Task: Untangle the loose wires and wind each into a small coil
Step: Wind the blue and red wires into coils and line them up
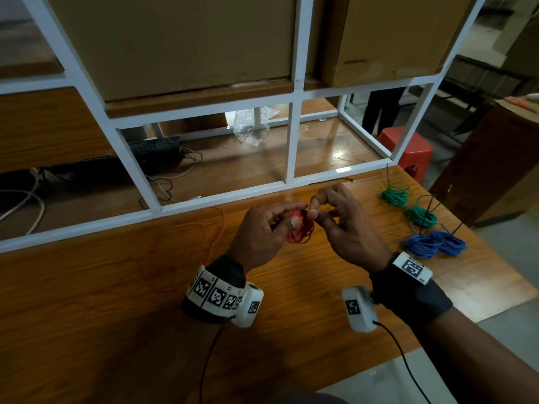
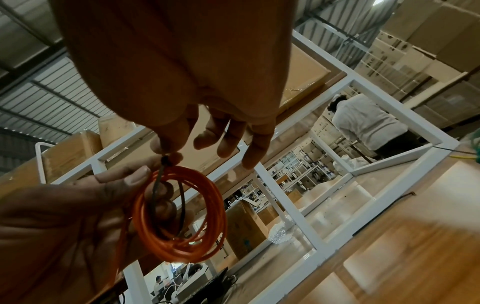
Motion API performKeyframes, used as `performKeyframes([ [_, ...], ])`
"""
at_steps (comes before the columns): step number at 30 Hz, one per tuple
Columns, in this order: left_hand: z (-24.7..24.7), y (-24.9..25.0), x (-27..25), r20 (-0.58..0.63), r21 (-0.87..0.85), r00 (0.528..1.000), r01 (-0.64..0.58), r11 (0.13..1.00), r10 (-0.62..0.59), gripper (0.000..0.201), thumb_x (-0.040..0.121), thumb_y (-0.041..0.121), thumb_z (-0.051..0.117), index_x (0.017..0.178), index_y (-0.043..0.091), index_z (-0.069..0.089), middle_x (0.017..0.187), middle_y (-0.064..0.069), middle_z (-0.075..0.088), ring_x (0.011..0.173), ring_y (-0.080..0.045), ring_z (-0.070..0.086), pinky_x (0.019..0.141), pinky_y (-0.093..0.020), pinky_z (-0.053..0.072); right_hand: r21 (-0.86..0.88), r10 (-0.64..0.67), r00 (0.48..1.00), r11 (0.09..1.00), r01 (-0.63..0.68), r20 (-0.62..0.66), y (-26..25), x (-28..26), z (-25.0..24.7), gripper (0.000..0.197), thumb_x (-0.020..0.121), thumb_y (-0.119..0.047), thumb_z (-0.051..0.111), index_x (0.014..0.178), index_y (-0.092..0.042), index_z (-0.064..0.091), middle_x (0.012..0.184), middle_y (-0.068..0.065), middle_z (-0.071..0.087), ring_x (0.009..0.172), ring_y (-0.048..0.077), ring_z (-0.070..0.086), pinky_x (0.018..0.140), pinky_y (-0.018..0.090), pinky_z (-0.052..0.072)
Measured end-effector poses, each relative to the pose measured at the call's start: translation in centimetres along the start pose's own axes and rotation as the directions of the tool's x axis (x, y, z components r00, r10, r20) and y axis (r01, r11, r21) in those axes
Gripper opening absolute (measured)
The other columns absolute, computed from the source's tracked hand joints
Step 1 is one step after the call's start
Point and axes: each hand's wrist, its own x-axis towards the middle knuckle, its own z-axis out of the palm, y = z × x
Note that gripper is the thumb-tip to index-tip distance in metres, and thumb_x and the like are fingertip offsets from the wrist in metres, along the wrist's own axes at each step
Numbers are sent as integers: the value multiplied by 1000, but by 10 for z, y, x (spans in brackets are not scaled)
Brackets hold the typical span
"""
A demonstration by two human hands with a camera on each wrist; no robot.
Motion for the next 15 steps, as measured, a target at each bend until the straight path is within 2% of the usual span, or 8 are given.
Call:
performKeyframes([
  [2, 1, 1, 1, -7, -14, 1000, -7, 1000, 7, 29, 95, 10, 66, 120, 22, 71, 114, 8, 72, 106, -2, 67, 88, -24, 57, 34, 2, 1000, 999, -3, 20, 0, 0, -1, 10, 100, -16, 65, 97, -25, 62, 107, -5, 53, 103, 17, 59, 82, 42, 55],
  [4, 3, 2, 3, -31, 20, 999, -38, 999, 38, 28, 93, 9, 68, 115, 27, 72, 108, 12, 72, 102, -1, 68, 85, -21, 56, 37, -2, 1000, 999, 1, 27, 0, 1, -3, 9, 100, -17, 64, 98, -25, 62, 106, -8, 53, 103, 17, 59, 84, 47, 55],
  [7, 7, 1, 6, -87, 13, 995, -36, 999, 37, 22, 90, 8, 70, 107, 21, 75, 102, 9, 74, 97, -2, 69, 82, -19, 55, 23, -35, 999, 999, 35, 8, 0, 2, -5, 8, 100, -21, 63, 97, -28, 61, 103, -10, 56, 105, 20, 57, 85, 50, 53],
  [11, 12, -1, 9, -78, -151, 997, -9, 989, -3, 18, 91, 7, 68, 107, 11, 75, 98, -5, 76, 92, -17, 73, 82, -37, 61, 38, -4, 1000, 999, 4, -14, 1, 3, -7, 1, 98, -28, 62, 97, -28, 62, 99, -10, 62, 103, 25, 60, 83, 52, 52],
  [15, 11, 0, 9, -38, -295, 999, 23, 955, -35, 19, 93, 4, 68, 110, 7, 74, 96, -12, 76, 89, -25, 74, 83, -41, 61, 103, 9, 1000, 995, -7, -22, 5, 4, -11, 2, 97, -29, 64, 96, -28, 64, 100, -6, 62, 100, 30, 63, 78, 45, 55],
])
